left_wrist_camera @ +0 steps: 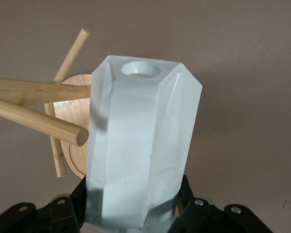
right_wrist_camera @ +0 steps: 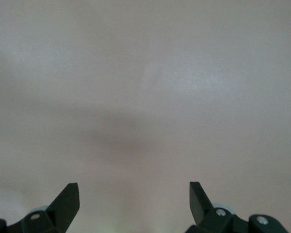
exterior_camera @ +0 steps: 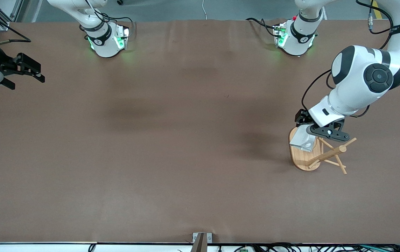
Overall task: Hang cup on rack
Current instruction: 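Lower the cup's handle onto a rack peg with the left gripper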
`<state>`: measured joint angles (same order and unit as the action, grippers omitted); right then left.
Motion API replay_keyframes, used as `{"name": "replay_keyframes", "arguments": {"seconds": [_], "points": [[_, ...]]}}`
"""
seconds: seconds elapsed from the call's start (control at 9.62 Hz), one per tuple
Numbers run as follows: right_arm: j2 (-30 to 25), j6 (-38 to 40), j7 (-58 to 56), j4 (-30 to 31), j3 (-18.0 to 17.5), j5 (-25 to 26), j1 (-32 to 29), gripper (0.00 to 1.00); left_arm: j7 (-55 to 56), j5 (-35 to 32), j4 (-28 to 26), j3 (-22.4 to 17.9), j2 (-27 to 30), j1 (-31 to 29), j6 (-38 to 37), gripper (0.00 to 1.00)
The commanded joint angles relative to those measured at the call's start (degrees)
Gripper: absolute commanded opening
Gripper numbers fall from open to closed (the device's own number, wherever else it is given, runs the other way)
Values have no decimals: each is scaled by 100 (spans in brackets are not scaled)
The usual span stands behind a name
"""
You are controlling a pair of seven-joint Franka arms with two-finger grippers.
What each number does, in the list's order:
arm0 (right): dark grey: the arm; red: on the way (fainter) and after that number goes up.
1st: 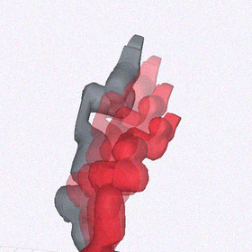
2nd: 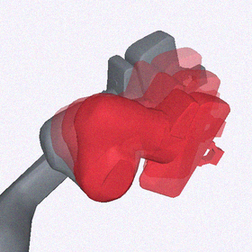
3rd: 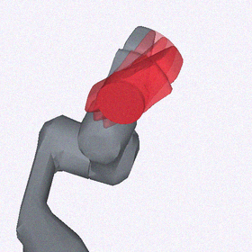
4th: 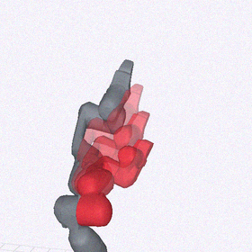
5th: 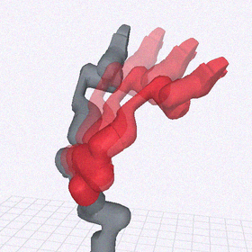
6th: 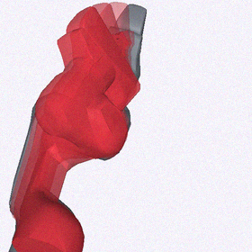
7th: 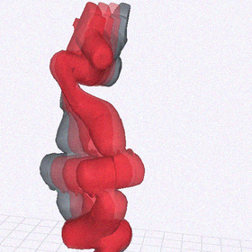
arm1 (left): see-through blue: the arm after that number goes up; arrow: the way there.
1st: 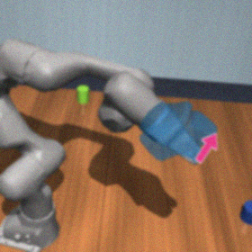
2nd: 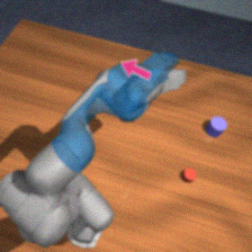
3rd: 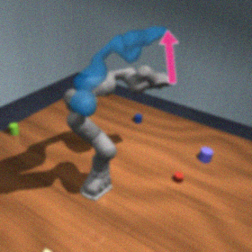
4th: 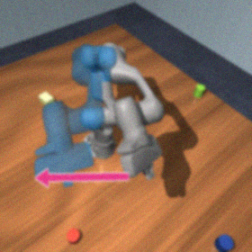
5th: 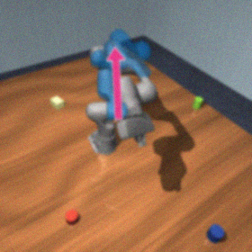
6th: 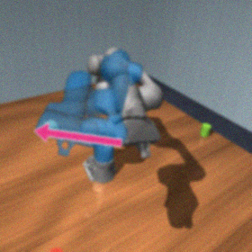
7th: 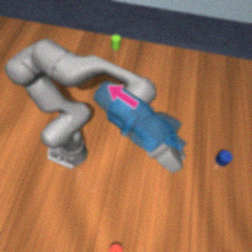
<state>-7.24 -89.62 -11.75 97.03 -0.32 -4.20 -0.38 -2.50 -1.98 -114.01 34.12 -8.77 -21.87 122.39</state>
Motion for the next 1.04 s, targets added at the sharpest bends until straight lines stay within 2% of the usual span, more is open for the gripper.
{"name": "replay_keyframes", "arguments": {"seconds": [0.0,0.42,0.83,0.94], "points": [[-50,-12,164,-200,-12,183,47,100,-197,92,-130,33,-64,-125,92,2],[284,58,595,-701,-29,183,65,100,-654,92,-130,24,-108,-423,92,2],[364,32,517,-703,-29,236,21,100,-892,75,45,33,-555,-714,101,4],[390,6,516,-703,-21,219,3,100,-892,75,142,33,-678,-714,101,26]]}}
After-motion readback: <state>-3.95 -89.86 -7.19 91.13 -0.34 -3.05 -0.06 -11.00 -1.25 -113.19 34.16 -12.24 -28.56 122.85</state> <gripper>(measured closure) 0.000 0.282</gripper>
